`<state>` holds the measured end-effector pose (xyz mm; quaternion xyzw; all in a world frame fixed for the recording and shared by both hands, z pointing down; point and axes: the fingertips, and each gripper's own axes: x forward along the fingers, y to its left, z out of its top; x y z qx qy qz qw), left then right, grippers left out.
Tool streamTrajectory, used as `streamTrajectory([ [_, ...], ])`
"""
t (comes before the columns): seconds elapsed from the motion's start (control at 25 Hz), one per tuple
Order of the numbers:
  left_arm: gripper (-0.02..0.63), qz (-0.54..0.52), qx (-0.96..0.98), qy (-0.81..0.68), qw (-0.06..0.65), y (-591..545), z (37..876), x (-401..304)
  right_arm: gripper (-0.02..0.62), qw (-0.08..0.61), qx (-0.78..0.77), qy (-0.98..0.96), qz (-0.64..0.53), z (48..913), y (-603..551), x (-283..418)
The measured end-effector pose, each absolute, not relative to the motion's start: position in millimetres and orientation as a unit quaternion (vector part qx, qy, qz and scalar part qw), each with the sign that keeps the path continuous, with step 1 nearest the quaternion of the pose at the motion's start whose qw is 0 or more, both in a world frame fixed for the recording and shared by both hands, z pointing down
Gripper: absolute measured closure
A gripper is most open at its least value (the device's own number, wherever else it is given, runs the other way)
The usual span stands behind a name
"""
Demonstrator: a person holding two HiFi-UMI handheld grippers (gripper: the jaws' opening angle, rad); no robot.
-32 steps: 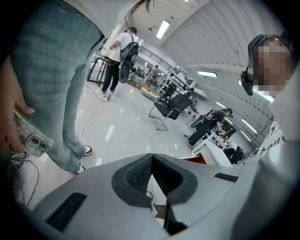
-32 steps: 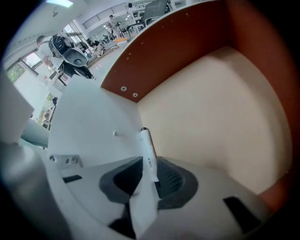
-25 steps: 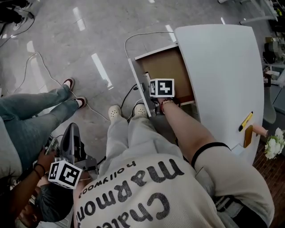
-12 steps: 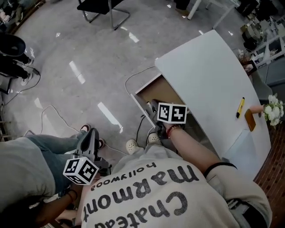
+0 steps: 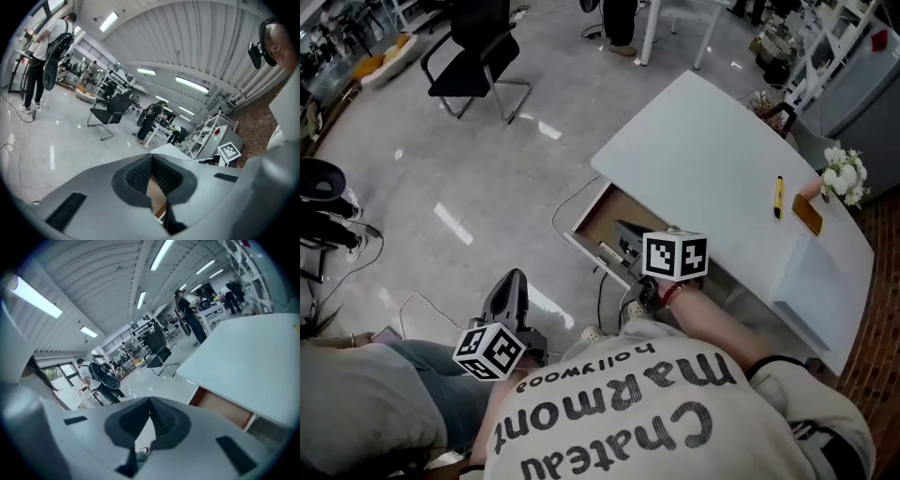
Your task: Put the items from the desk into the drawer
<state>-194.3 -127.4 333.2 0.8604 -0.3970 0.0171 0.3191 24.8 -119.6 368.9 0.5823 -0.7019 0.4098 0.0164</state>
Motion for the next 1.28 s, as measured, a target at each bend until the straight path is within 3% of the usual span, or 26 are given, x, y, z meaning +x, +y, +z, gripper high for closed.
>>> streamTrajectory([
  [0.32,0.603,0.006,0.873,-0.373,0.314,-127,318,-137,0.585,-0.032,0.605,-0.693,0.39,347,-110,75],
  [0.52,0.603,-0.007,0.872,-0.375,0.314,-123,310,-92,0.499,0.016,0.619,-0.707,0.342,337,-100,129],
  [0.68,0.604,-0.011,0.874,-0.368,0.316,-116,311,-44,0.48,0.055,0.636,-0.705,0.31,332,-87,183],
  [1.28,0.604,-0.001,0.887,-0.337,0.316,-98,321,102,0.436,0.048,0.714,-0.609,0.341,360,-36,382],
])
